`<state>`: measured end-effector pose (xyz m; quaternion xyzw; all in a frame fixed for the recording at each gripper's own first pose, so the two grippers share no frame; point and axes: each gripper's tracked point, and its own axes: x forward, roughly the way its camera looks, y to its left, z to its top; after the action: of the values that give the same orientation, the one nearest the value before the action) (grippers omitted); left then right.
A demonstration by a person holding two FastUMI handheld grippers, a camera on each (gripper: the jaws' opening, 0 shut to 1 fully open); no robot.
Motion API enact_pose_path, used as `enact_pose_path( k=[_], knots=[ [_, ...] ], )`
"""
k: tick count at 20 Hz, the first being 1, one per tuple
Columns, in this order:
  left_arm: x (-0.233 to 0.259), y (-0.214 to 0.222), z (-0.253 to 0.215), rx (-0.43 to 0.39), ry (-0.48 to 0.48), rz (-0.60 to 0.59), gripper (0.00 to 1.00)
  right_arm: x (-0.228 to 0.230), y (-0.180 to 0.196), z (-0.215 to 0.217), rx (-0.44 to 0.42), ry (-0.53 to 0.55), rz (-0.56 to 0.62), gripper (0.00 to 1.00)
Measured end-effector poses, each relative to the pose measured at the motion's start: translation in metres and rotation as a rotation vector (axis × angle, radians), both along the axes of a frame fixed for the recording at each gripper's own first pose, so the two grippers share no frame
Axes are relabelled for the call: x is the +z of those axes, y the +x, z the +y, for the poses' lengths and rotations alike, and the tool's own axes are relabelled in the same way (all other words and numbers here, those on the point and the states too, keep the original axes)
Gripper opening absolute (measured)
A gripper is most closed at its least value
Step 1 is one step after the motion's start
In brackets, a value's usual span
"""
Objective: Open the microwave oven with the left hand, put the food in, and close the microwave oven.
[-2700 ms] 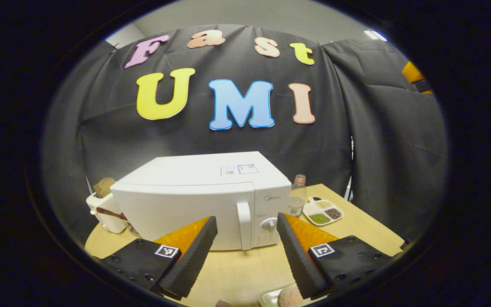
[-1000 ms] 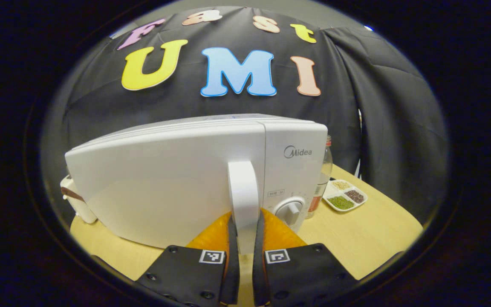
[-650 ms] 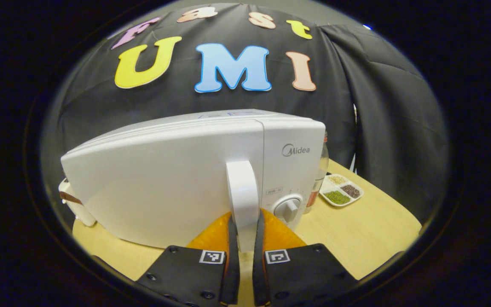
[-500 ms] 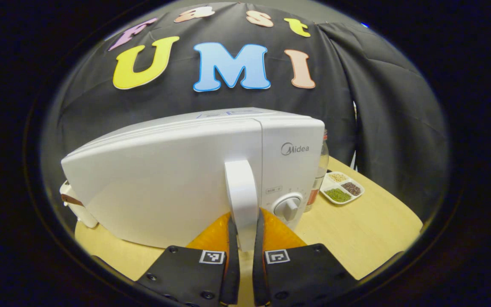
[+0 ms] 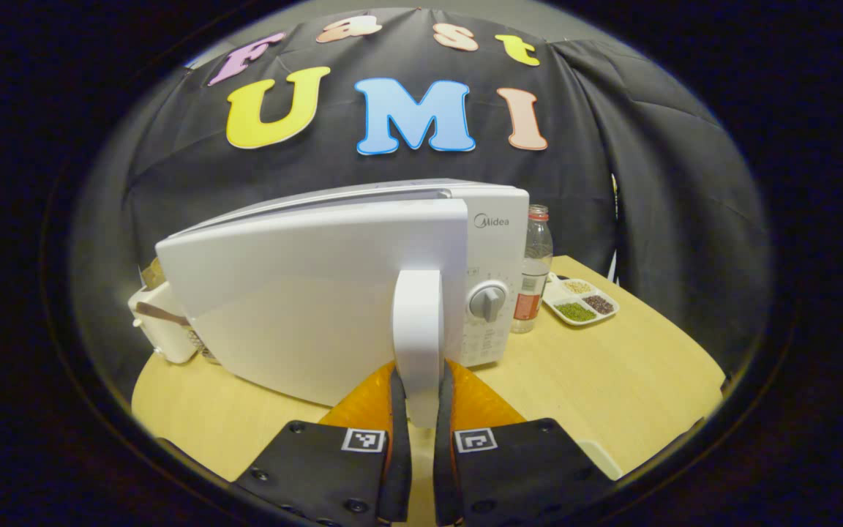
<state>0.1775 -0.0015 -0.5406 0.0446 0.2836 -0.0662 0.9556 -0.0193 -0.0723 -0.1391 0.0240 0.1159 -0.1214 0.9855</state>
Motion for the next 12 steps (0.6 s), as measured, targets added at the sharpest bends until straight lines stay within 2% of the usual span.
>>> enact_pose_path(
  k=[3, 9, 11, 12],
  knots=[
    [0.005, -0.051, 0.035, 0.048, 0.055, -0.002, 0.21, -0.013, -0.007, -0.001, 0.047, 0.002, 0.016, 0.95],
    [0.012, -0.132, 0.132, 0.246, 0.149, 0.048, 0.18, -0.044, -0.008, 0.027, 0.157, 0.069, 0.047, 0.95],
    [0.014, -0.146, 0.165, 0.281, 0.157, 0.063, 0.20, -0.055, -0.003, 0.040, 0.186, 0.076, 0.064, 0.96],
    [0.015, -0.152, 0.175, 0.276, 0.142, 0.060, 0.18, -0.061, 0.001, 0.047, 0.196, 0.080, 0.078, 0.95]
  ],
)
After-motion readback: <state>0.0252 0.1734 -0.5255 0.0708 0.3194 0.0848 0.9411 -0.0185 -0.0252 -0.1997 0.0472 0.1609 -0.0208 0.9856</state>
